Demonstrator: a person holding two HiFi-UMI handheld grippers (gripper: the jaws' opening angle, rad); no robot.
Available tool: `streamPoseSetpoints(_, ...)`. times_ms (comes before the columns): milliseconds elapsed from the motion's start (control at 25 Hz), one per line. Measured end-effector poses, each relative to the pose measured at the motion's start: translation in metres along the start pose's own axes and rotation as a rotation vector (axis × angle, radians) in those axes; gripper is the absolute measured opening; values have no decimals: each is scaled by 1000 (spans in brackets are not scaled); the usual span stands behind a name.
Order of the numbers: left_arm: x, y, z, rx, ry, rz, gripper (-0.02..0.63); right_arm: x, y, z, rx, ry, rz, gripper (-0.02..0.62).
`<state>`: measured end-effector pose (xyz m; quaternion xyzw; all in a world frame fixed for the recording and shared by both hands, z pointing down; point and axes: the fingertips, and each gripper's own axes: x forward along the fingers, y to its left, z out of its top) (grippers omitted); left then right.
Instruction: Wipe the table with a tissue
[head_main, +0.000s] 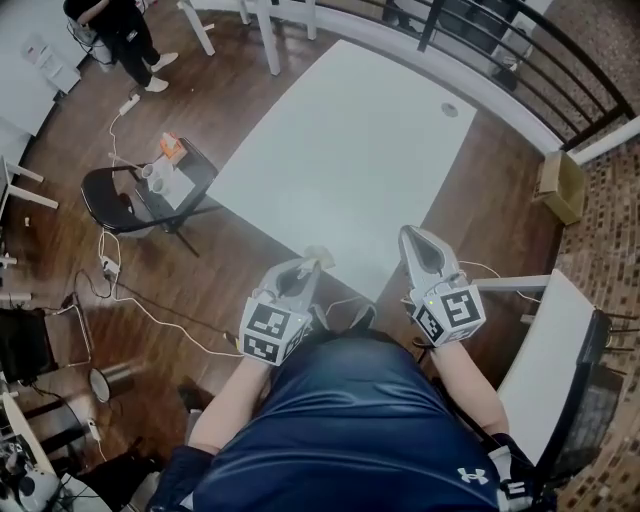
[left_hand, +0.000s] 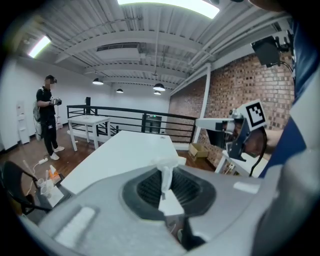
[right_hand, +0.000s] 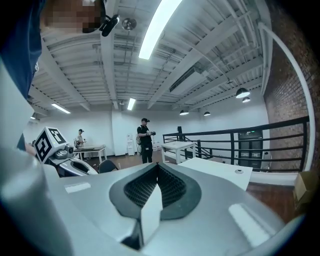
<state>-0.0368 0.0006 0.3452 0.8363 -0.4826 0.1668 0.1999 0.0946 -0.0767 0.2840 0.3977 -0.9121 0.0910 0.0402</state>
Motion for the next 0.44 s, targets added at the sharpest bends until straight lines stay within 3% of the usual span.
streamPoseSetpoints(440,-17,12,13,-5,-41,60,20,6,14,-5,9,11,30,11)
